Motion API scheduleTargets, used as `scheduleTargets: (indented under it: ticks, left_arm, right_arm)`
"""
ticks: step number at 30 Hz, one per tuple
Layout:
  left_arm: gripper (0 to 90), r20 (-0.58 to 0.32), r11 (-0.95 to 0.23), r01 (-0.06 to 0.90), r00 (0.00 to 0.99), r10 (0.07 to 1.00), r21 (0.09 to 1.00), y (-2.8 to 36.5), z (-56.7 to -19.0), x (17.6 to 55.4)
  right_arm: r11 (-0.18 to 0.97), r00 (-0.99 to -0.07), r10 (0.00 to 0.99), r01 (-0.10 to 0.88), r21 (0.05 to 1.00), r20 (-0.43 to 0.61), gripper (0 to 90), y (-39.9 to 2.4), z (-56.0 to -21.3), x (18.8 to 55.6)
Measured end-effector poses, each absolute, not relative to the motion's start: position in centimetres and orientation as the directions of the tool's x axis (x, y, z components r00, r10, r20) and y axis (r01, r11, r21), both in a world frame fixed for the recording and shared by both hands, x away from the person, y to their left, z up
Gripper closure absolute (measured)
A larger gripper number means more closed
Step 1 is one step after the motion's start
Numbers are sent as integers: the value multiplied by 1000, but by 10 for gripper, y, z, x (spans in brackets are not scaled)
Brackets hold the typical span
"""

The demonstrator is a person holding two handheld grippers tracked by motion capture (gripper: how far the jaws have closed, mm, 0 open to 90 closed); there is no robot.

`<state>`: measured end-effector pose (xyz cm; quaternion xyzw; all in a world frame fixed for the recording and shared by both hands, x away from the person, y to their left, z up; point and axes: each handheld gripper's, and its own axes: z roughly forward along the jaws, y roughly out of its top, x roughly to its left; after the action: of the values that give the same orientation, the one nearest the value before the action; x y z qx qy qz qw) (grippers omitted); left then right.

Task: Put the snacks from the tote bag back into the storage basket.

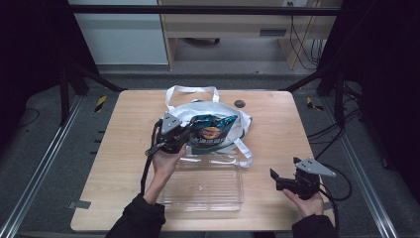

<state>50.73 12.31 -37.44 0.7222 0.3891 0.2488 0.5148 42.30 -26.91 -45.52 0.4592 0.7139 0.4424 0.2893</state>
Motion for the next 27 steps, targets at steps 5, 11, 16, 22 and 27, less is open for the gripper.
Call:
scheduleTargets:
  ticks: [5, 11, 16, 22, 27]
  left_arm:
    - [892, -44, -158, 293, 579, 814, 943, 126, -369, 505]
    - [894, -54, -135, 275, 586, 809, 952, 129, -360, 500]
    - [895, -65, -108, 252, 591, 804, 962, 131, -349, 496]
    - [895, -54, -107, 229, 600, 798, 968, 128, -338, 491]
    - [895, -70, -73, 208, 605, 793, 975, 129, -326, 485]
  right_arm:
    - [185, -413, 911, 403, 896, -3, 53, -269, -455, 423]
    - [185, -413, 911, 402, 897, -2, 55, -269, -455, 423]
    - [182, -411, 912, 406, 896, 1, 55, -269, -455, 423]
    - [185, -414, 910, 406, 895, 0, 55, -269, -455, 423]
    - [181, -413, 911, 402, 897, 1, 54, -269, -455, 423]
